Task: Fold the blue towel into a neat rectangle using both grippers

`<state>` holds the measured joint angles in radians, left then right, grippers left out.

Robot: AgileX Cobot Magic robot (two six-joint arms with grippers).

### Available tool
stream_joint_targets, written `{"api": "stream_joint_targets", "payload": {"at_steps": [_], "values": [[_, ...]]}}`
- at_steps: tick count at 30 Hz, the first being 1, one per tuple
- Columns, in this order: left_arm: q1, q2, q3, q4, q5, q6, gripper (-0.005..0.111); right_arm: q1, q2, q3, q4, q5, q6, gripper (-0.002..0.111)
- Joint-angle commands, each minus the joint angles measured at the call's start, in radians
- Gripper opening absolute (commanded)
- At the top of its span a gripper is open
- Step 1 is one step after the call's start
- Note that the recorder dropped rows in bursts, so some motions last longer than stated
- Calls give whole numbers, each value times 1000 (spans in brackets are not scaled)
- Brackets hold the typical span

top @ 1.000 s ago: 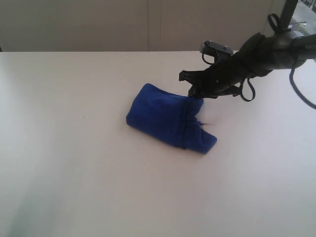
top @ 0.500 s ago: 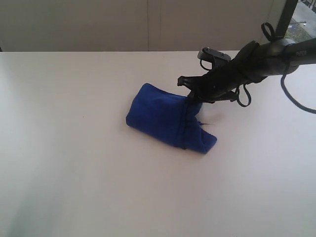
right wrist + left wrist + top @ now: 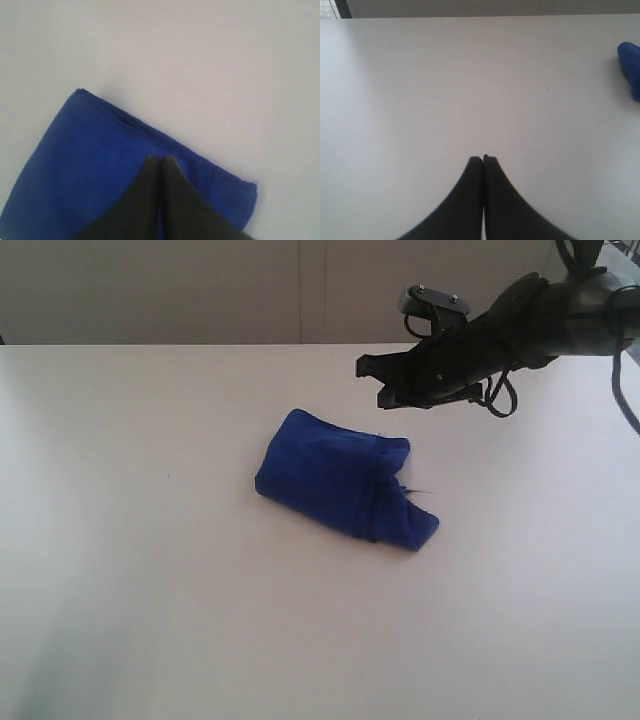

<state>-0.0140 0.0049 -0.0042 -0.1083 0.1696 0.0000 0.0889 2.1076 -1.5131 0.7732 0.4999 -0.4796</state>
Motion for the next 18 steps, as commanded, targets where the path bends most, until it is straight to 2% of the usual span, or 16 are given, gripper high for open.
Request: {"api": "stream_joint_targets", "payload": {"at_steps": [1, 5, 8, 15, 18], "values": [[2, -5, 4, -2, -5, 0, 0, 0, 13, 0, -15, 39, -15, 0], [2, -5, 4, -2, -5, 0, 0, 0, 64, 0, -15, 46, -11, 5], [2, -5, 4, -2, -5, 0, 0, 0, 91, 0, -15, 45, -11, 19], [2, -5, 4, -2, -5, 0, 0, 0, 91, 0, -17, 35, -14, 21], [2, -5, 4, -2, -5, 0, 0, 0, 87, 0, -86, 12, -14, 21]]}}
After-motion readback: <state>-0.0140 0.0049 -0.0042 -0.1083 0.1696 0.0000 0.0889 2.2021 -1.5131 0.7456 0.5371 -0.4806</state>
